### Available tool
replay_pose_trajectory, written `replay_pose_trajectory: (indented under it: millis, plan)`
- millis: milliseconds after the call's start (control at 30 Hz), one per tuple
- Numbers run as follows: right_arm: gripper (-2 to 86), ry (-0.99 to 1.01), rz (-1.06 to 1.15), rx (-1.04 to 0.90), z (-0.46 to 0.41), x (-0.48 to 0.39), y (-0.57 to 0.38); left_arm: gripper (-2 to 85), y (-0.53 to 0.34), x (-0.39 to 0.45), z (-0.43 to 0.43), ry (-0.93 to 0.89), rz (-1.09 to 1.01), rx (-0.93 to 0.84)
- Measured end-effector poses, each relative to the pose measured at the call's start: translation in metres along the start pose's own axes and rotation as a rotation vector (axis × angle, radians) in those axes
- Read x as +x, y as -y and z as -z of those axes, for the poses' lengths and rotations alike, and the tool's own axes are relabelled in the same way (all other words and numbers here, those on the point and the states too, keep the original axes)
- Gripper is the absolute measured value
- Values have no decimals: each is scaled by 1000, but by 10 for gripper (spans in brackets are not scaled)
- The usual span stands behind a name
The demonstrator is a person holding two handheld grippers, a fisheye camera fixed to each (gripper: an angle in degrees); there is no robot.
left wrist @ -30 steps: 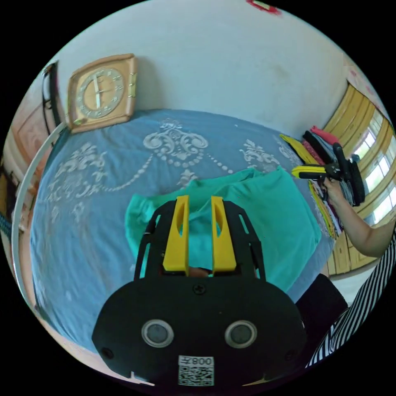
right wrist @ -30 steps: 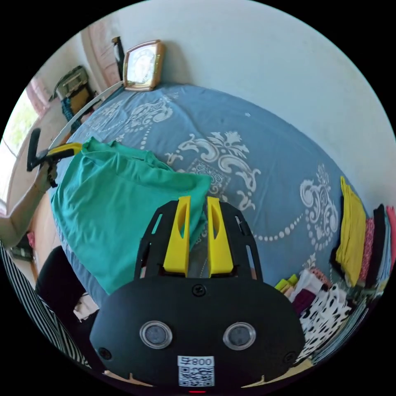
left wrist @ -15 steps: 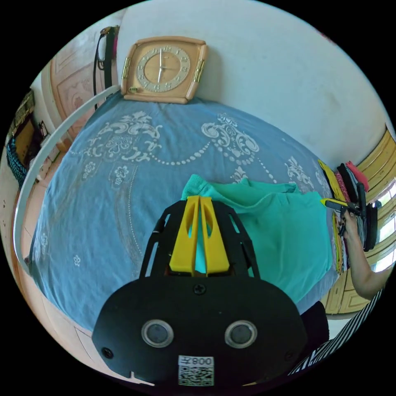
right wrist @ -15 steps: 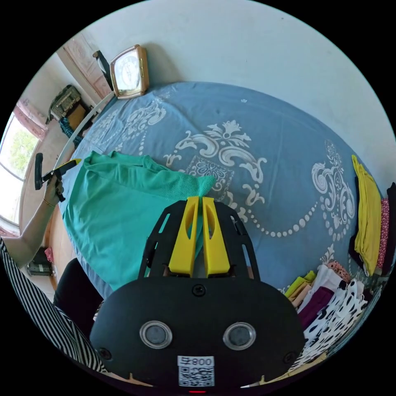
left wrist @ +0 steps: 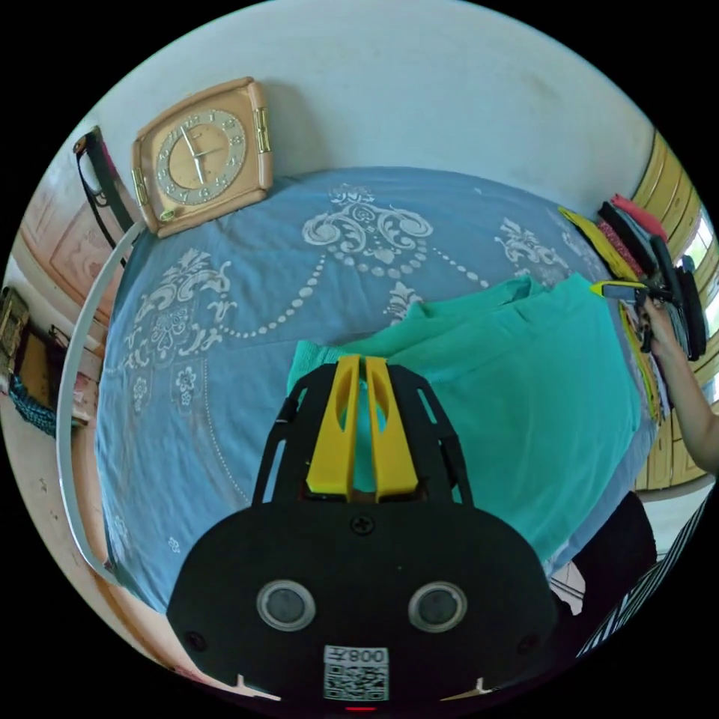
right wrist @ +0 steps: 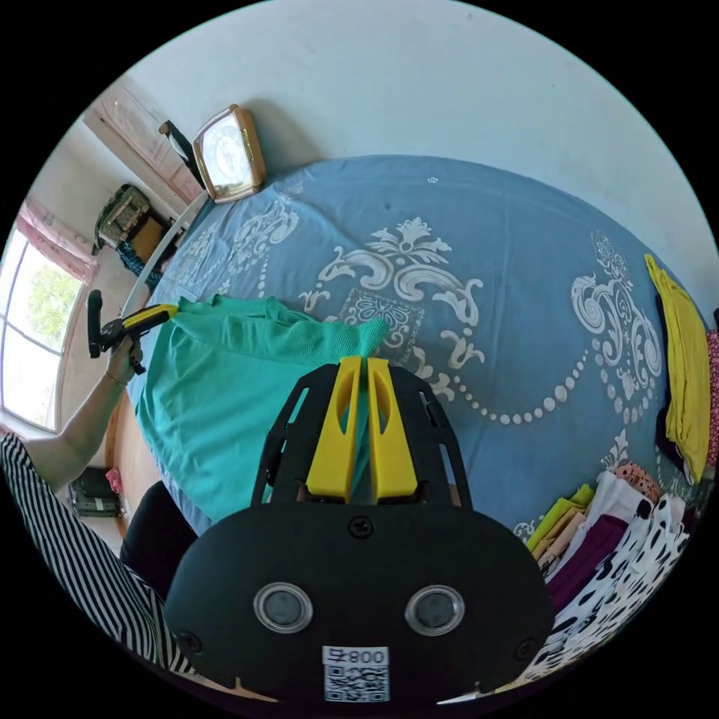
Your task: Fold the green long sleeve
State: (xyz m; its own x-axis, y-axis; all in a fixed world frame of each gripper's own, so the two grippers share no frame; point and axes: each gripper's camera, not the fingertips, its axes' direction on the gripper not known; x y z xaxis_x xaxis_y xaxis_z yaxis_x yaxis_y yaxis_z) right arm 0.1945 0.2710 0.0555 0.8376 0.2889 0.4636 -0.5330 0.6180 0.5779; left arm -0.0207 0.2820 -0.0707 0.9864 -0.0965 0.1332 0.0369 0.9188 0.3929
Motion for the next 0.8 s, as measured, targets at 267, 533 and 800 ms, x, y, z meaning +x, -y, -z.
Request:
replay_pose_trajectory:
  millis: [267,533,800]
  plan:
    - [17,-38,-13,-70,-22,9,8,32,27,-17,-25,34,85,-138]
    - [19,-29,-138,31,4,32,-17,58,0,-22,40,-38,130,38]
    - [3,36,111,-9,-14,-51,2,9,9,18,8,36,-13,-121]
